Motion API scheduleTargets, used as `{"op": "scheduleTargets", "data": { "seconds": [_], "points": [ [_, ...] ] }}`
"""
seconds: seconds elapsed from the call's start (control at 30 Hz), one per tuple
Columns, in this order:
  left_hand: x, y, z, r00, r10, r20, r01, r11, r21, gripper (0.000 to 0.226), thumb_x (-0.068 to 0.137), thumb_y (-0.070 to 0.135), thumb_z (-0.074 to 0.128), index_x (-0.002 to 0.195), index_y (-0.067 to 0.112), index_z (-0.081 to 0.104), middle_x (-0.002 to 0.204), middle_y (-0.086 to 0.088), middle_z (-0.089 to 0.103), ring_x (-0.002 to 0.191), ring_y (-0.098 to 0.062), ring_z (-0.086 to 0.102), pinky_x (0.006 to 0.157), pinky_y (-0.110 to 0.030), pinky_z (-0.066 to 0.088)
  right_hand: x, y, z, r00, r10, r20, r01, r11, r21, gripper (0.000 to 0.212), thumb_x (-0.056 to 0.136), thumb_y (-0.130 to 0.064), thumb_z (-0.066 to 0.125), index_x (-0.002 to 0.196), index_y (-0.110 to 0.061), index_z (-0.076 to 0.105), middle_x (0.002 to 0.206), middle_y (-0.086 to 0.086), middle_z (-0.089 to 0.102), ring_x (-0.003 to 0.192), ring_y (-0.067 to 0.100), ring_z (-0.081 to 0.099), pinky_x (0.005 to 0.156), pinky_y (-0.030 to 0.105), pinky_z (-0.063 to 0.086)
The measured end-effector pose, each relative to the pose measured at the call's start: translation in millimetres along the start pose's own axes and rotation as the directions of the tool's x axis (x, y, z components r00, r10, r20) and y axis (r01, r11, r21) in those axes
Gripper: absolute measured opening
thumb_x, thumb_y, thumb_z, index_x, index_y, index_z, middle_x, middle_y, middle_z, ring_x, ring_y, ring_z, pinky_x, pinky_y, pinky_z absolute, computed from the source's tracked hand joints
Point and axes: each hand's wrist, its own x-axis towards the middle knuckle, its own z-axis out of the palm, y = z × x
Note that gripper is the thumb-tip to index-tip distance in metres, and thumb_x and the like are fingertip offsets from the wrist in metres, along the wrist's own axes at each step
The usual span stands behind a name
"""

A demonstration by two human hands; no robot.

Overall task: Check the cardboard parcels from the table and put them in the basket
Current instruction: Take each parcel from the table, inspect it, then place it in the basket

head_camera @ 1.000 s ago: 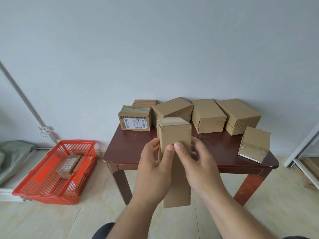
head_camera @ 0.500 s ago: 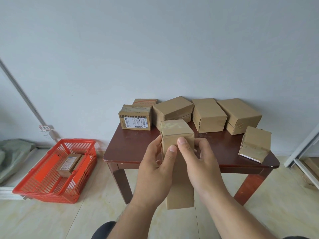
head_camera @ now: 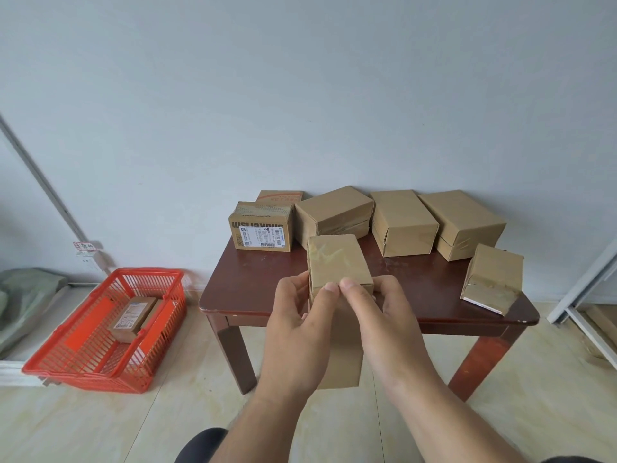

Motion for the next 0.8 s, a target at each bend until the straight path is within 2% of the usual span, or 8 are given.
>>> {"op": "scheduleTargets", "data": {
  "seconds": [0.1, 0.23, 0.33, 0.4, 0.47, 0.53, 0.63, 0.8],
  "points": [
    [1.1, 0.5, -1.7, 1.0, -0.009, 0.015, 0.009, 1.0, -0.013, 0.041, 0.077, 0.049, 0.066, 0.116, 0.036, 0.059, 0.11, 0.015, 0.075, 0.103, -0.005, 0.072, 0.09, -0.035, 0.058, -1.4, 2.6, -0.5, 1.0, 0.016, 0.01, -0.016, 1.0, 0.003, 0.019, 0.094, -0.036, 0.071, 0.108, -0.026, 0.064, 0.101, -0.007, 0.077, 0.087, 0.003, 0.074, 0.065, 0.021, 0.053],
    [-1.3, 1.6, -2.6, 0.998, -0.027, 0.051, 0.027, 1.0, -0.015, 0.047, 0.073, 0.045, 0.066, 0.117, 0.037, 0.055, 0.117, 0.012, 0.071, 0.107, -0.005, 0.069, 0.09, -0.034, 0.057, -2.2, 2.6, -4.4, 0.999, 0.012, 0.042, -0.011, 1.0, -0.024, 0.022, 0.092, -0.025, 0.068, 0.112, -0.028, 0.059, 0.103, -0.008, 0.074, 0.082, 0.0, 0.071, 0.057, 0.015, 0.051],
    [-2.1, 2.1, -1.7, 0.996, -0.035, 0.087, 0.037, 0.999, -0.021, 0.055, 0.073, 0.04, 0.065, 0.127, 0.037, 0.054, 0.122, 0.014, 0.07, 0.108, 0.0, 0.068, 0.079, -0.02, 0.055, -2.1, 2.5, -7.6, 0.997, 0.007, 0.081, -0.003, 0.999, -0.044, 0.028, 0.094, -0.017, 0.065, 0.115, -0.035, 0.057, 0.103, -0.012, 0.074, 0.086, -0.001, 0.071, 0.061, 0.019, 0.055],
    [-1.0, 0.4, -1.1, 0.996, -0.043, 0.081, 0.043, 0.999, 0.006, 0.063, 0.073, 0.042, 0.065, 0.135, 0.039, 0.053, 0.129, 0.011, 0.068, 0.115, -0.004, 0.068, 0.088, -0.026, 0.058, -2.2, 3.3, -7.6, 0.995, -0.002, 0.098, 0.006, 0.999, -0.042, 0.037, 0.095, -0.014, 0.063, 0.123, -0.038, 0.058, 0.104, -0.017, 0.075, 0.091, -0.001, 0.072, 0.066, 0.021, 0.058],
    [1.0, -2.4, -0.9, 0.998, -0.033, 0.046, 0.032, 0.999, 0.036, 0.061, 0.074, 0.044, 0.065, 0.134, 0.045, 0.055, 0.136, 0.009, 0.065, 0.121, -0.008, 0.066, 0.1, -0.037, 0.057, -5.3, 3.5, -5.0, 0.995, -0.005, 0.103, 0.01, 0.999, -0.051, 0.053, 0.089, -0.023, 0.063, 0.138, -0.041, 0.054, 0.115, -0.017, 0.074, 0.102, 0.0, 0.072, 0.082, 0.027, 0.06],
    [2.3, -4.5, -0.5, 1.0, -0.003, 0.021, 0.002, 0.997, 0.071, 0.058, 0.072, 0.049, 0.064, 0.129, 0.049, 0.056, 0.136, 0.01, 0.064, 0.124, -0.008, 0.065, 0.105, -0.039, 0.055, -7.0, 3.6, -3.3, 0.996, -0.009, 0.087, 0.015, 0.998, -0.064, 0.072, 0.074, -0.041, 0.061, 0.145, -0.046, 0.052, 0.129, -0.011, 0.07, 0.112, 0.004, 0.069, 0.1, 0.037, 0.057],
    [2.7, -8.1, 0.2, 1.0, 0.022, -0.008, -0.021, 0.997, 0.071, 0.057, 0.076, 0.056, 0.066, 0.131, 0.044, 0.057, 0.134, 0.01, 0.065, 0.124, -0.007, 0.065, 0.106, -0.038, 0.054, -5.9, 2.4, -1.6, 0.995, -0.049, 0.087, 0.055, 0.996, -0.069, 0.061, 0.072, -0.05, 0.061, 0.134, -0.048, 0.063, 0.127, -0.006, 0.07, 0.111, 0.009, 0.071, 0.101, 0.043, 0.058],
    [2.8, -13.6, -0.8, 0.999, 0.045, -0.026, -0.043, 0.996, 0.077, 0.038, 0.096, 0.044, 0.071, 0.132, 0.039, 0.059, 0.134, 0.009, 0.066, 0.123, -0.001, 0.064, 0.105, -0.033, 0.055, -1.2, 3.9, -1.2, 0.995, -0.073, 0.066, 0.077, 0.995, -0.055, 0.055, 0.078, -0.054, 0.062, 0.132, -0.046, 0.066, 0.126, -0.007, 0.072, 0.111, 0.01, 0.072, 0.1, 0.044, 0.058]
  ]
}}
